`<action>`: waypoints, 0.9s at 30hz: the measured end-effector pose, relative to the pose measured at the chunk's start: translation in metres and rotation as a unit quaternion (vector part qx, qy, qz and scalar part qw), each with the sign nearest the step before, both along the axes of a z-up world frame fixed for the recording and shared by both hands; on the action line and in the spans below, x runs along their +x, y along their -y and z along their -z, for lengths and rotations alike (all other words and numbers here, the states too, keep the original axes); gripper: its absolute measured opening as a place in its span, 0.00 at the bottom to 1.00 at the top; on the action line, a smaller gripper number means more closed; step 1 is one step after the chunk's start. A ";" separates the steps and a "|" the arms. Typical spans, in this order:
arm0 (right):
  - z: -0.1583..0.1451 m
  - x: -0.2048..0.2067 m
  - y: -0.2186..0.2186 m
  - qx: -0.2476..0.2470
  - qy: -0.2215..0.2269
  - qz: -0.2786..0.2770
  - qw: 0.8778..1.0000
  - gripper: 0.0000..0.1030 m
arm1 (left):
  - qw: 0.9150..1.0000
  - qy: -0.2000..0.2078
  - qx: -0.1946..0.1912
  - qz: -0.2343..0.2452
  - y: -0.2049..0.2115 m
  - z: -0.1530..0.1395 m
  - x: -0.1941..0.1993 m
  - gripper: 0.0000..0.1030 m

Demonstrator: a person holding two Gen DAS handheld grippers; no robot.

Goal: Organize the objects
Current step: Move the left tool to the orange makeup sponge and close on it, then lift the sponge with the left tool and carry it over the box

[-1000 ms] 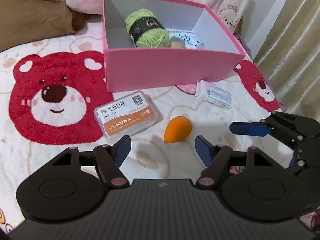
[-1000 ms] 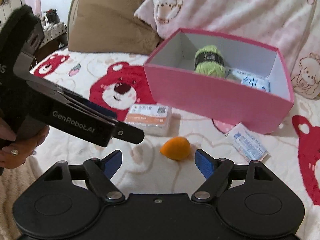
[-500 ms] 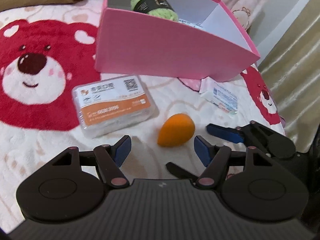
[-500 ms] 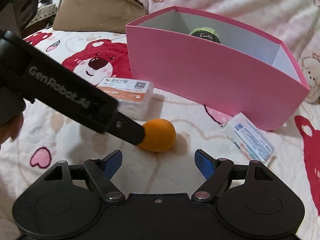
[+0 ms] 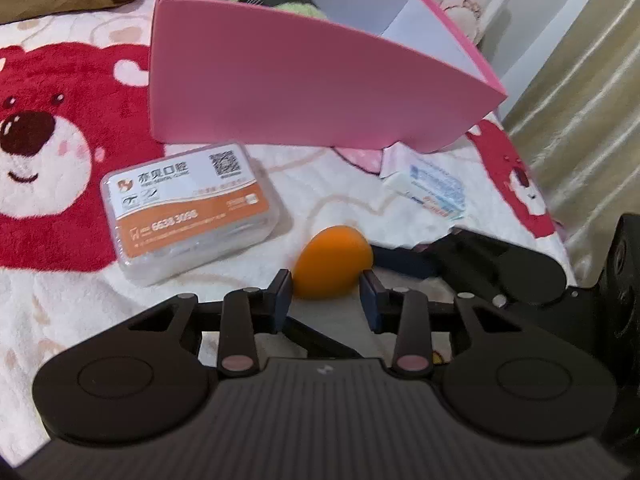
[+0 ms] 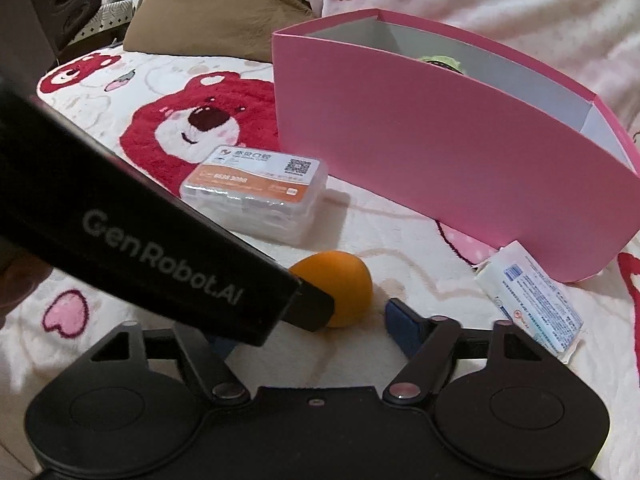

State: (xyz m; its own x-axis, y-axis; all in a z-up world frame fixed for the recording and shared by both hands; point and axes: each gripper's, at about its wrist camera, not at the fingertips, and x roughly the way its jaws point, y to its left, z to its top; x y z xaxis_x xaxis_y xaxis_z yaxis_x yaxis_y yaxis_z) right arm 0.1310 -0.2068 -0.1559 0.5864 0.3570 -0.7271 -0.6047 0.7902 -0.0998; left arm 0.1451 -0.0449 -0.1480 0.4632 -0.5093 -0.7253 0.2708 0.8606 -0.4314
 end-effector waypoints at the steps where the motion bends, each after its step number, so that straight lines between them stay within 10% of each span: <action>1: -0.001 -0.002 -0.001 -0.005 0.006 0.001 1.000 0.63 | 1.000 0.003 0.000 0.001 0.000 -0.001 -0.001 0.35; 27: -0.074 -0.049 0.003 -0.002 0.056 -0.027 0.998 0.58 | 0.998 0.034 -0.005 0.049 -0.003 -0.077 -0.049 0.38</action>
State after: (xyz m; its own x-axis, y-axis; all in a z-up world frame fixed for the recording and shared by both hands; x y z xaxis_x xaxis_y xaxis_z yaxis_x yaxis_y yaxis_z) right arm 0.0815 -0.2095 -0.0814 0.6437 0.3872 -0.6601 -0.6318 0.7556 -0.1729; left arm 0.0962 -0.0417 -0.0707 0.4595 -0.5617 -0.6881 0.3826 0.8243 -0.4174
